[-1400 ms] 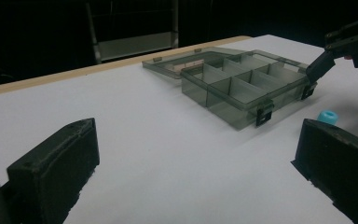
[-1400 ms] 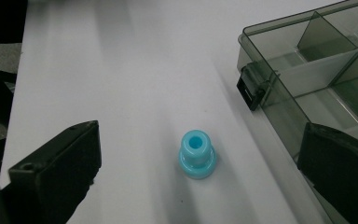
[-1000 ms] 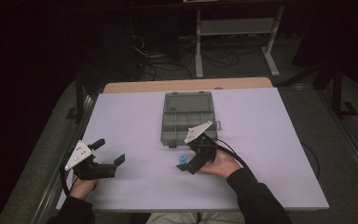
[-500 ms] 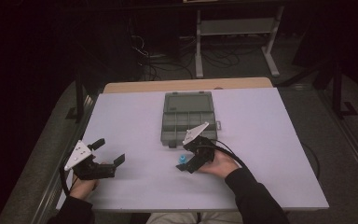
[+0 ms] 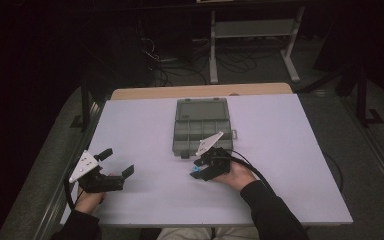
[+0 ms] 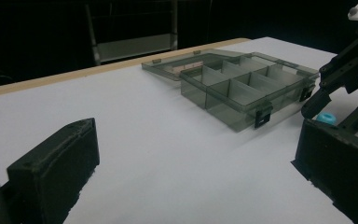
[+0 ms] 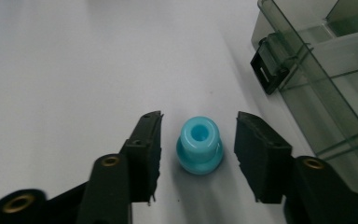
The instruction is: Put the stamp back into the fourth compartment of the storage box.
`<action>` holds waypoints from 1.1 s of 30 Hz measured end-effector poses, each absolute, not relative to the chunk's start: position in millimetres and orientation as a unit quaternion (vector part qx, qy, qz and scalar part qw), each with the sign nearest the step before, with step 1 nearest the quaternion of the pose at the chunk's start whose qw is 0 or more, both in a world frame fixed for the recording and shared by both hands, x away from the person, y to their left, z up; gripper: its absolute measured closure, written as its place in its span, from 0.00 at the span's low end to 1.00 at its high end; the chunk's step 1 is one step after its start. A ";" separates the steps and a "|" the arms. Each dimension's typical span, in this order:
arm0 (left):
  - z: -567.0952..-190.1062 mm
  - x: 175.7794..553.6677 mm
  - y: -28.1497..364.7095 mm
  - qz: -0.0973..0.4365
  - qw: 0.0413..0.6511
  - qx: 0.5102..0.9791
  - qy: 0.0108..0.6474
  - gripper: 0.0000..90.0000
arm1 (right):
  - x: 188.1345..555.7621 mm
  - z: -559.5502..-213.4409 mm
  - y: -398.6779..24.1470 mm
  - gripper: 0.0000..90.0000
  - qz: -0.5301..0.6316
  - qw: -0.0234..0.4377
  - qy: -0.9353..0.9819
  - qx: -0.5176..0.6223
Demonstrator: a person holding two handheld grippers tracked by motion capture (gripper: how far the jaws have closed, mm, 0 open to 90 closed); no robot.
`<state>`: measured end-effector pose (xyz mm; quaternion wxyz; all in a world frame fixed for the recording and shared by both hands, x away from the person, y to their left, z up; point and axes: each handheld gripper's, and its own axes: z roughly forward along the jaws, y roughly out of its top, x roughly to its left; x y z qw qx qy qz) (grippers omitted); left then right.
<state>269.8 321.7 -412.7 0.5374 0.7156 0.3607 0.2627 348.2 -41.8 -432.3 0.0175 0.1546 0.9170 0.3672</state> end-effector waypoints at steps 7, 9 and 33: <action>-412.7 269.9 321.8 0.263 0.537 0.716 0.360 0.00 | 348.6 -432.4 -43.3 0.75 0.368 0.008 0.916 0.162; -412.8 269.9 321.8 0.263 0.537 0.716 0.361 0.00 | 348.7 -432.0 -43.7 0.78 0.371 0.008 0.914 0.162; -412.9 270.2 321.7 0.264 0.536 0.717 0.360 0.00 | 350.5 -413.5 -58.8 0.79 0.395 0.007 0.902 0.174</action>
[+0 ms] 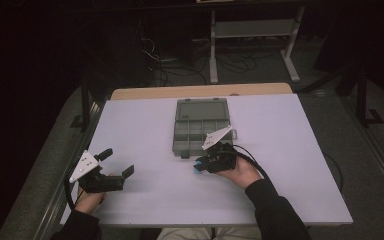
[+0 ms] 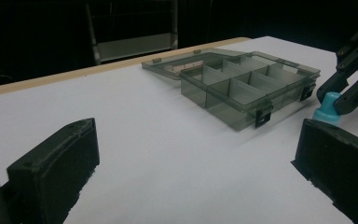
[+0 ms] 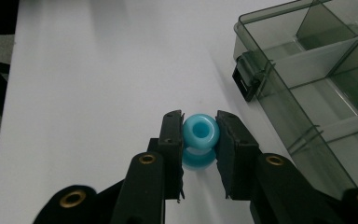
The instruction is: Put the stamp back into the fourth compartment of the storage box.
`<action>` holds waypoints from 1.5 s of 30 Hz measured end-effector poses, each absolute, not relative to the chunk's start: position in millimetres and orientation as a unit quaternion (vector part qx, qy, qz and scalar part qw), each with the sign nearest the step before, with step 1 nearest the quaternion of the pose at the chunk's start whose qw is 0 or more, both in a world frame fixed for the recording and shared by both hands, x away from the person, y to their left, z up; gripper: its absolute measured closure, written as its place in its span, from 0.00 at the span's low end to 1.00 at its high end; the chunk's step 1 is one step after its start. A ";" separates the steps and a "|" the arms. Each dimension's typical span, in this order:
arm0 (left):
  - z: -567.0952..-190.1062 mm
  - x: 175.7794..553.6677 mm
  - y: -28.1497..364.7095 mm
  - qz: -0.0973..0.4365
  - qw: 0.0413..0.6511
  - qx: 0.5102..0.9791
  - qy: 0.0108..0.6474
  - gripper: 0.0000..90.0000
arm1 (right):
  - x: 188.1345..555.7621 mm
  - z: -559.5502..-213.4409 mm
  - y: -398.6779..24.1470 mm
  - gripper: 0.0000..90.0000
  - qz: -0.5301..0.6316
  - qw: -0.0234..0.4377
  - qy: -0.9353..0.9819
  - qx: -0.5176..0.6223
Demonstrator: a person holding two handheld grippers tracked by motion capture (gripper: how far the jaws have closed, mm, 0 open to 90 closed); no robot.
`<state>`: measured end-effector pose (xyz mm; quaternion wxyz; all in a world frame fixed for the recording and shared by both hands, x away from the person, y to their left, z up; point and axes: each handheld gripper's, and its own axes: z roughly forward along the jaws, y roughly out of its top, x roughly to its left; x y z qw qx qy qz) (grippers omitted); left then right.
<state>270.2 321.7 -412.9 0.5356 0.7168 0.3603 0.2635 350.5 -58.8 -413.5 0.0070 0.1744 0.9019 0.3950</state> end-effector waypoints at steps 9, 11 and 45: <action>-413.0 270.5 321.7 0.265 0.535 0.718 0.359 0.00 | 354.5 -409.2 -65.7 0.79 0.402 0.009 0.898 0.179; -413.3 270.9 321.5 0.265 0.534 0.718 0.358 0.00 | 355.4 -407.8 -67.1 0.79 0.404 0.007 0.897 0.180; -413.3 270.8 321.2 0.265 0.534 0.719 0.358 0.00 | 374.9 -368.8 -80.7 0.79 0.415 0.030 0.892 0.179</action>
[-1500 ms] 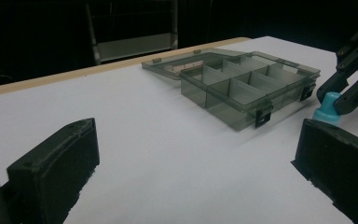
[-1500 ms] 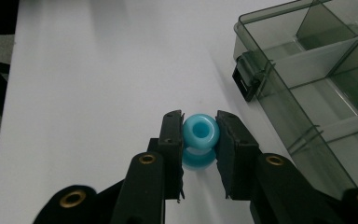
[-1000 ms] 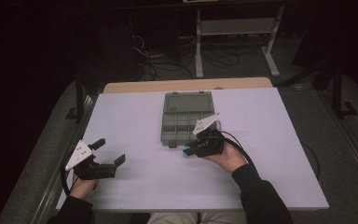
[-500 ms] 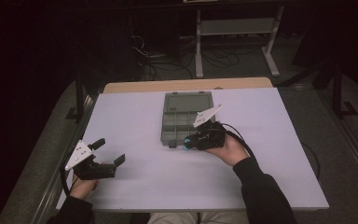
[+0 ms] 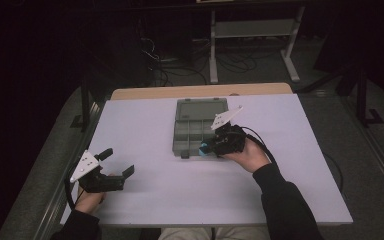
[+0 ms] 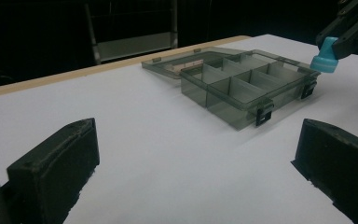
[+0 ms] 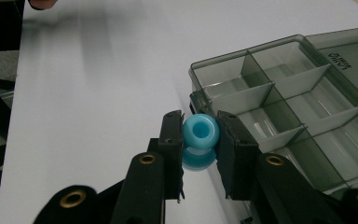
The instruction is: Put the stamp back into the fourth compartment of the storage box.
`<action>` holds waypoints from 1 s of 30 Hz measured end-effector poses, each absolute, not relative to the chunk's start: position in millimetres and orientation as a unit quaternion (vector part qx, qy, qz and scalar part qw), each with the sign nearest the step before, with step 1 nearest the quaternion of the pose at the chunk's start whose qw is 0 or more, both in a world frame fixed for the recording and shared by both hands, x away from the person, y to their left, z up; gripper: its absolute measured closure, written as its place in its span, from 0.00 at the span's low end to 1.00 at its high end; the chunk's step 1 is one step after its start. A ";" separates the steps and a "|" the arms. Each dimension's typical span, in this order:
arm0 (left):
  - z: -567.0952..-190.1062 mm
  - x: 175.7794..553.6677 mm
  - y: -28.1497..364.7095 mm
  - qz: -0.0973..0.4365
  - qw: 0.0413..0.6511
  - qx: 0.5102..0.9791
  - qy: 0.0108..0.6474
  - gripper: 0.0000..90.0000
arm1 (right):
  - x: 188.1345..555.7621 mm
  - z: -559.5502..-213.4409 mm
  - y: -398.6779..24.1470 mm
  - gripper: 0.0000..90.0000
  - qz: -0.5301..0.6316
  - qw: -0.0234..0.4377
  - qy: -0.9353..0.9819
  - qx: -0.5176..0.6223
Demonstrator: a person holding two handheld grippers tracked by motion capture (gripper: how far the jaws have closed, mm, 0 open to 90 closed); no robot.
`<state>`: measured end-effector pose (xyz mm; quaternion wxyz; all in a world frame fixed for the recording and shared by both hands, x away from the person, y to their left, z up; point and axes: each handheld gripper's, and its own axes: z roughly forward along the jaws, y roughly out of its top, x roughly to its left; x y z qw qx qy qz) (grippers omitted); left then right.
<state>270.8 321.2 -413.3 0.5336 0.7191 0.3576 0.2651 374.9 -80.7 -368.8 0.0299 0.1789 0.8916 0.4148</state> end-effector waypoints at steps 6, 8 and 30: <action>-413.2 270.7 321.2 0.265 0.533 0.720 0.357 0.00 | 379.5 -364.2 -84.5 0.79 0.414 0.034 0.891 0.183; -413.2 270.8 321.2 0.265 0.533 0.719 0.357 0.00 | 381.5 -362.7 -86.6 0.79 0.415 0.034 0.890 0.185; -413.5 271.1 321.0 0.265 0.532 0.721 0.357 0.00 | 411.3 -355.5 -112.1 0.79 0.413 0.053 0.884 0.214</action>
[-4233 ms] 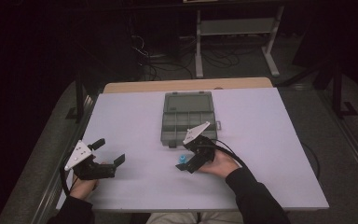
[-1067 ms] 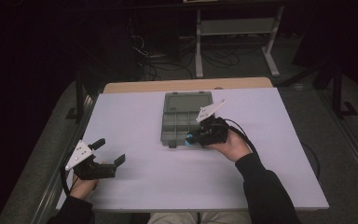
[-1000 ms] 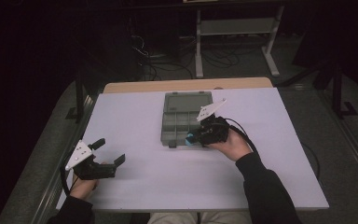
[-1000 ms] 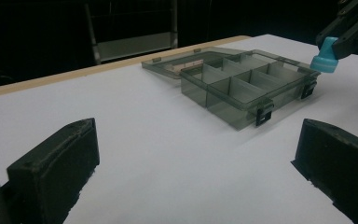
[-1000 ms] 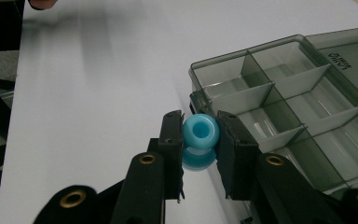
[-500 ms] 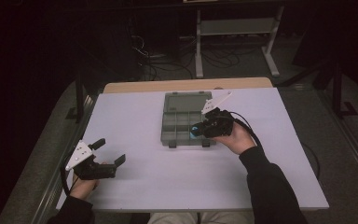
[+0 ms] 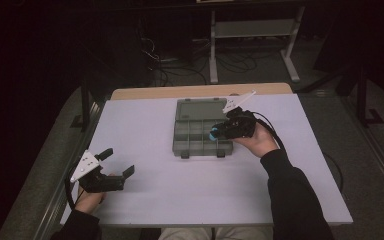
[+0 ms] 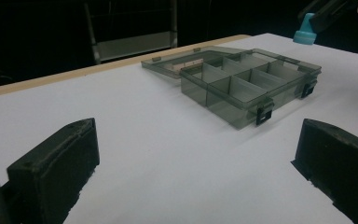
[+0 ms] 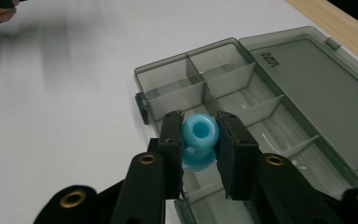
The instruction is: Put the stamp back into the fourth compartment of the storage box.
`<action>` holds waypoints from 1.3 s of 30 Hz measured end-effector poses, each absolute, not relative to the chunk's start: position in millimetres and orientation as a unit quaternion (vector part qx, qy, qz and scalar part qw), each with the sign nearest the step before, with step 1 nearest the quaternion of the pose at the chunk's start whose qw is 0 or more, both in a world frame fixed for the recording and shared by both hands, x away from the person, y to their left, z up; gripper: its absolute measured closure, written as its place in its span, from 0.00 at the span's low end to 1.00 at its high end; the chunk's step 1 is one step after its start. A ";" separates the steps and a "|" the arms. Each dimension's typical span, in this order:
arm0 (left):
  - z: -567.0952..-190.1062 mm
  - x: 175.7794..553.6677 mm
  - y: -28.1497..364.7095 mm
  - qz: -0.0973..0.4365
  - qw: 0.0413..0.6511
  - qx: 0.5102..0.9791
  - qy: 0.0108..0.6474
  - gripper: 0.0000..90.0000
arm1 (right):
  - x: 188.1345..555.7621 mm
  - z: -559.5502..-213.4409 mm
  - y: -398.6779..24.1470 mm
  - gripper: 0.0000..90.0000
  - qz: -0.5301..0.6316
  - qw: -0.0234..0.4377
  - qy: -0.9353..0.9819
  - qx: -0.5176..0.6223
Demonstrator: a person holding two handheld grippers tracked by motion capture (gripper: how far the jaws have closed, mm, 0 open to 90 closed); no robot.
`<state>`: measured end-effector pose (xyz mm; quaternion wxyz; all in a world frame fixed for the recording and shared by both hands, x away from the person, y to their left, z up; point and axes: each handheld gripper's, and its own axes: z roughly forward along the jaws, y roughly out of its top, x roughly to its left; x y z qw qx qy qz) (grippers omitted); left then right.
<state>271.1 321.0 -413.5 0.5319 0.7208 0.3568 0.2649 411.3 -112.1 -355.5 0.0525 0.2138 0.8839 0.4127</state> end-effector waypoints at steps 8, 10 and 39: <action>-413.6 271.2 321.1 0.264 0.532 0.721 0.357 0.00 | 422.3 -356.0 -119.3 0.79 0.420 0.054 0.877 0.228; -413.6 271.3 321.3 0.265 0.532 0.721 0.357 0.00 | 424.7 -356.2 -120.7 0.79 0.423 0.053 0.875 0.232; -413.4 271.3 321.1 0.264 0.533 0.720 0.357 0.00 | 451.5 -362.2 -130.0 0.79 0.418 0.063 0.867 0.264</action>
